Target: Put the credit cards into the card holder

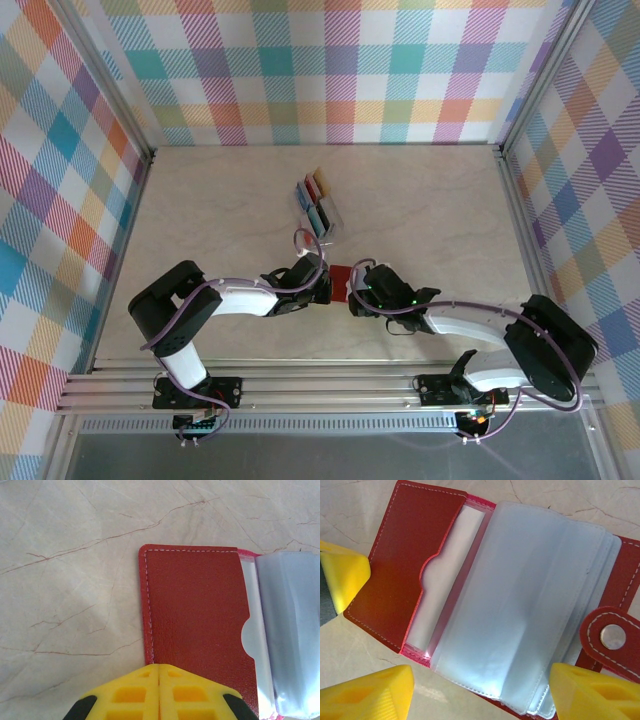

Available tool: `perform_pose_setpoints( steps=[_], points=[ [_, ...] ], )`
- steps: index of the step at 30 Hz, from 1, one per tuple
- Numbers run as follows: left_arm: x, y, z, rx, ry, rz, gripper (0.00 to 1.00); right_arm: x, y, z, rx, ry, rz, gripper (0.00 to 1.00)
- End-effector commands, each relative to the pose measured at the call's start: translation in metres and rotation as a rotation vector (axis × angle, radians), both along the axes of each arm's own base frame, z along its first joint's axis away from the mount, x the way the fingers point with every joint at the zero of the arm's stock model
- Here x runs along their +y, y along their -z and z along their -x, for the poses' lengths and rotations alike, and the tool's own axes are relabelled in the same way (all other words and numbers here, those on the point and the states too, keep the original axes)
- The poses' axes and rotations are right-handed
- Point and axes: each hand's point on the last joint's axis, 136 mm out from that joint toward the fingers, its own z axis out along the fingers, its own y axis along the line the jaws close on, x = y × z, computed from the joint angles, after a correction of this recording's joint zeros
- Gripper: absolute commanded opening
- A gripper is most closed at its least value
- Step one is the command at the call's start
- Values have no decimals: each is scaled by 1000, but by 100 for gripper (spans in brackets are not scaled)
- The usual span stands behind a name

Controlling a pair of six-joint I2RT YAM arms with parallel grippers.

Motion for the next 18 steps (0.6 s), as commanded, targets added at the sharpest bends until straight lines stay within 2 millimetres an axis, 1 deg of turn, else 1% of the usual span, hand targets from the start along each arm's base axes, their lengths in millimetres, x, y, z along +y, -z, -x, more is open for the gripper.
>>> perform_pose_setpoints(
  steps=[1, 4, 10, 13, 18],
  points=[
    [31, 38, 14, 95, -36, -110, 7, 6, -5, -7, -10, 6, 3, 72],
    [32, 38, 14, 95, -37, -113, 7, 9, -7, -9, -11, 1, -3, 72],
    [30, 42, 16, 103, -33, -109, 7, 26, -19, -9, -27, -56, -81, 70],
    [31, 43, 16, 106, -37, -106, 7, 32, -25, -10, -32, -73, -98, 67],
    [31, 43, 16, 107, -38, -102, 7, 34, -28, -16, -43, -64, -86, 60]
  ],
)
